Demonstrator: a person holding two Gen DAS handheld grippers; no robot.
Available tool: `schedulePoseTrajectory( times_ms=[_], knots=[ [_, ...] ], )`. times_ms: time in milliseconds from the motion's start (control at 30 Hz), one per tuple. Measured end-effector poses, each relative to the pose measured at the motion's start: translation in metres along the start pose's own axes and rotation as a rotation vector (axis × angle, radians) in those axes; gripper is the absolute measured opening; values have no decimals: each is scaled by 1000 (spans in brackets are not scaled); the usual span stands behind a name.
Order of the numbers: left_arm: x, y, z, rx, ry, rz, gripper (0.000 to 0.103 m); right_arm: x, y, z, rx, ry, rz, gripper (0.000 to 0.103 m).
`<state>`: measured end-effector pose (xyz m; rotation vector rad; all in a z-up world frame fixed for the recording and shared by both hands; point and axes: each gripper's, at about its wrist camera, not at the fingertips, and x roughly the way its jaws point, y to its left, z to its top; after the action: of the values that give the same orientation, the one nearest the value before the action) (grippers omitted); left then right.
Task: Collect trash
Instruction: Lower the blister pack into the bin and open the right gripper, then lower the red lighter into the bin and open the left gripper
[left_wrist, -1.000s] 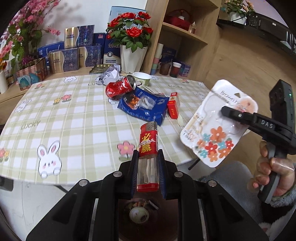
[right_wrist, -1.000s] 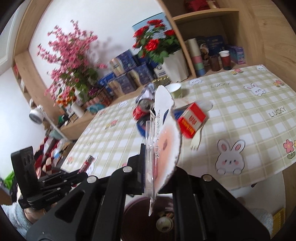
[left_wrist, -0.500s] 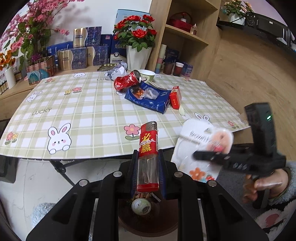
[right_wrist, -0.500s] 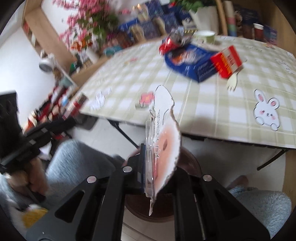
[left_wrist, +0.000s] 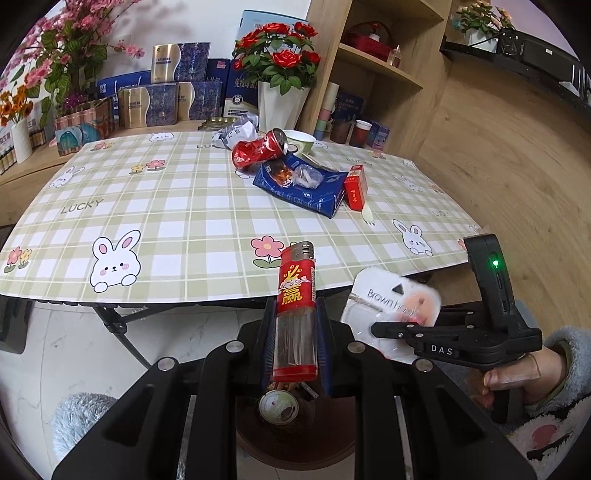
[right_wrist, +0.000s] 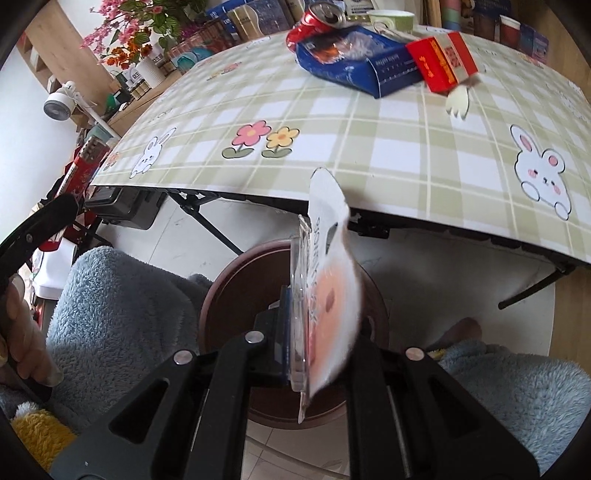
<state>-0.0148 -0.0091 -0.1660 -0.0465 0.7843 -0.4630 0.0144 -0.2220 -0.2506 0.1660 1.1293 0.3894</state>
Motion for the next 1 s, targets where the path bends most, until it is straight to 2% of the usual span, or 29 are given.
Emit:
schedulePoseTrajectory(
  times_ms=[33,100,167,267,367,433,500,633,833,1000],
  knots=[
    [1,0,0,0,2,-1,20,-1,-1,0,9,-9,10,33],
    [3,1,0,-3,7,-3,20,-2,-1,1,14,-22,29,38],
    [6,2,0,-5,13,-3,20,-2,-1,2,10,-27,26,39],
    [10,3,-2,-2,23,-1,20,-6,-1,3,7,-48,20,49],
    [13,2,-3,26,33,4,20,-16,-4,5,0,-96,13,64],
    [16,2,-4,42,38,5,20,-27,-6,8,-14,-151,-2,82],
    [19,2,-5,57,50,-8,20,-38,-8,10,-39,-201,-31,93],
    [28,2,-7,87,82,-37,20,-56,-14,14,-102,-289,-129,97],
    [48,-4,-19,132,142,-67,20,-74,-32,7,-147,-392,-253,97],
    [63,-7,-26,144,193,-64,20,-68,-40,4,-112,-398,-300,97]
  ],
)
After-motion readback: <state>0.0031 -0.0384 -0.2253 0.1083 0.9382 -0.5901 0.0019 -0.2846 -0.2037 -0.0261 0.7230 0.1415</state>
